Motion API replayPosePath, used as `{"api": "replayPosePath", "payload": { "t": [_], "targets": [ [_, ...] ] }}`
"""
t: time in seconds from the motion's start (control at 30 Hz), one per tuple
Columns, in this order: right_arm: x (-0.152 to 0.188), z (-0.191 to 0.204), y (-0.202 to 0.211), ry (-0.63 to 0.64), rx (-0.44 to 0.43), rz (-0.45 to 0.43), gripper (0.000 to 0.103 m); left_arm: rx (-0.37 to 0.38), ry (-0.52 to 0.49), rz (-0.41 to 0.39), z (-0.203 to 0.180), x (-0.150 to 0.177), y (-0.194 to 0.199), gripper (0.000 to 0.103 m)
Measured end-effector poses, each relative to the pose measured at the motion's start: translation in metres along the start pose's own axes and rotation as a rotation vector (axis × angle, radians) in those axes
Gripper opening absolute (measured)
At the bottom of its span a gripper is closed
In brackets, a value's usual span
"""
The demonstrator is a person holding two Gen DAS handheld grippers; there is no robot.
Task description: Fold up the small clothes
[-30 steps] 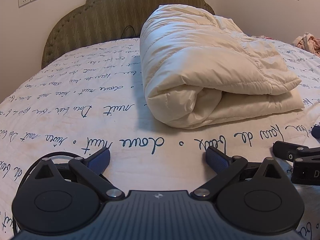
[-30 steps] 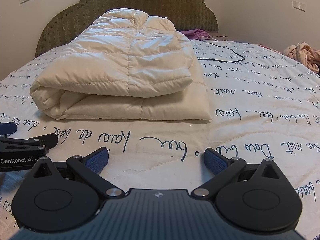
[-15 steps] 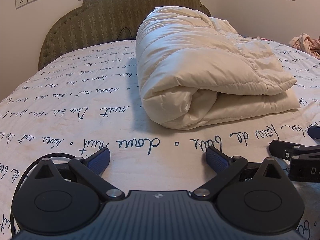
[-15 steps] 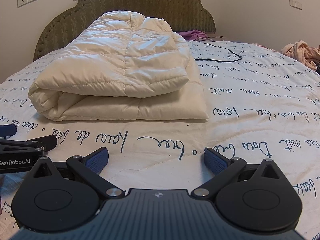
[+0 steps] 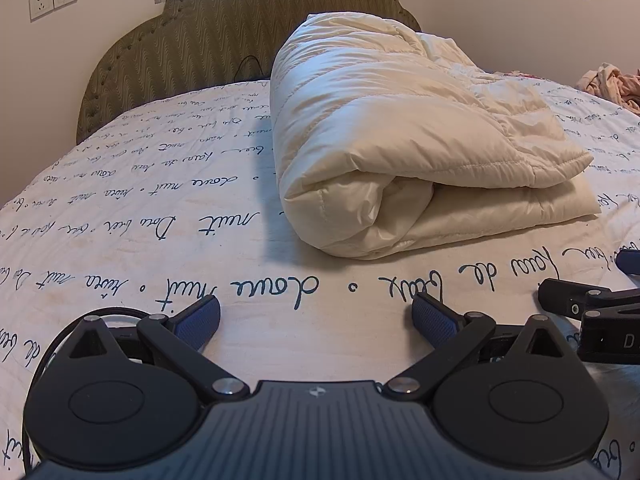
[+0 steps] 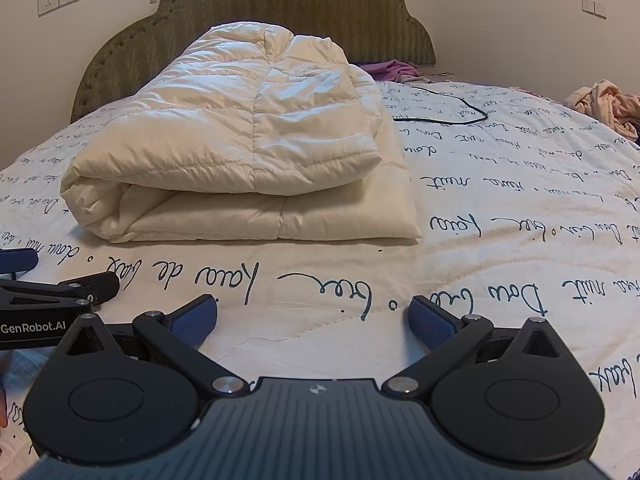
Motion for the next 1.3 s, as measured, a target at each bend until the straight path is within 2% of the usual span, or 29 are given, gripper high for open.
{"api": "replayPosePath", "payload": {
  "t": [1.3],
  "targets": [
    [-0.0003, 0.0018, 0.0004, 0.011, -0.004, -0.004, 0.103, 0.009, 0.008, 0.011, 0.0016, 0.0008, -0.0023, 0.103]
  ]
}}
Point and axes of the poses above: each gripper's, at about its wrist camera, not at the fingertips, and y roughly against the way its jaws point, z to its left, x to its underside, the point moved 10 cm from there along -y, roughly the way its jaws point, and after that the axes turned 11 degrees about z, right-handed, at the moved point
